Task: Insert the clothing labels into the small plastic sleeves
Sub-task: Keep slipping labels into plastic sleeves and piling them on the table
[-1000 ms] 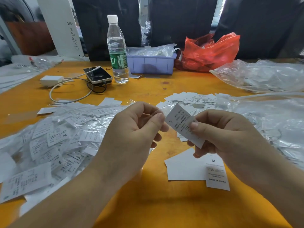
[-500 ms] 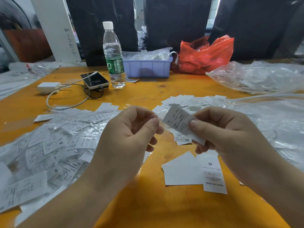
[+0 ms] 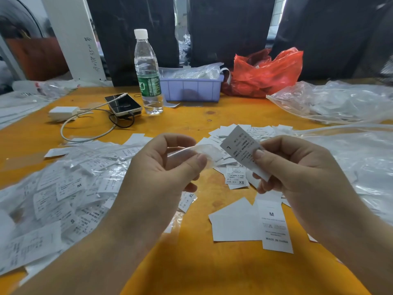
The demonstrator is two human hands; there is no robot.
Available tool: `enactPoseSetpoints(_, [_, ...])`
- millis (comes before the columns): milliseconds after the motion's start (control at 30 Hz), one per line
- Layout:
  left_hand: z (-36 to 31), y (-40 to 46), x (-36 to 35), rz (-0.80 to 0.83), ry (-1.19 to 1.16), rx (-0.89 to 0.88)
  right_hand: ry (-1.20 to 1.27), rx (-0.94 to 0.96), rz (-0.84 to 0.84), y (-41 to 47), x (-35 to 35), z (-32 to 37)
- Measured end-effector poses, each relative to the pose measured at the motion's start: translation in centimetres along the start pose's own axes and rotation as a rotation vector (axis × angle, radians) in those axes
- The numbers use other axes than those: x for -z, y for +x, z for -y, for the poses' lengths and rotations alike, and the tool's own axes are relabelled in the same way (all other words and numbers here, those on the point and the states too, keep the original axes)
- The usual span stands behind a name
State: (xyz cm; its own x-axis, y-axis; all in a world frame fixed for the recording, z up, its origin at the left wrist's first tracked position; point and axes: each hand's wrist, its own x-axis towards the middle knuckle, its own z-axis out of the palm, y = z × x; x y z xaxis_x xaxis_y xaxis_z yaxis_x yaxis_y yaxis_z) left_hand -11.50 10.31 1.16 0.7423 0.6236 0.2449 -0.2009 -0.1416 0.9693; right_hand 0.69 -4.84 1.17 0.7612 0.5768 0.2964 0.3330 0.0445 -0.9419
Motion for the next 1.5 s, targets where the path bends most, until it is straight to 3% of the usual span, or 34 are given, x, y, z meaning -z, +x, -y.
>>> enactPoseSetpoints(133, [0.03, 0.24, 0.12, 0.024, -0.224, 0.157, -0.008, 0.014, 0.027, 0.02, 0.00, -0.14])
enactPoseSetpoints(300, [-0.07, 0.45, 0.27, 0.015, -0.334, 0.240, 0.019, -0.004, 0.120, -0.12, -0.06, -0.26])
enactPoseSetpoints(633, [0.18, 0.45, 0.27, 0.068, -0.273, 0.240, 0.135, -0.002, 0.173, -0.21, -0.25, -0.17])
enactPoseSetpoints(933, [0.04, 0.37, 0.24, 0.087, -0.289, 0.234, -0.029, 0.030, 0.164, -0.35, -0.17, -0.37])
enactPoseSetpoints(1267, [0.26, 0.27, 0.21, 0.098, -0.206, 0.191, -0.097, 0.005, 0.262, -0.66, -0.53, -0.44])
enactPoseSetpoints(1500, [0.11, 0.31, 0.19, 0.126, -0.204, 0.178, -0.105, -0.030, 0.239, -0.51, -0.45, -0.29])
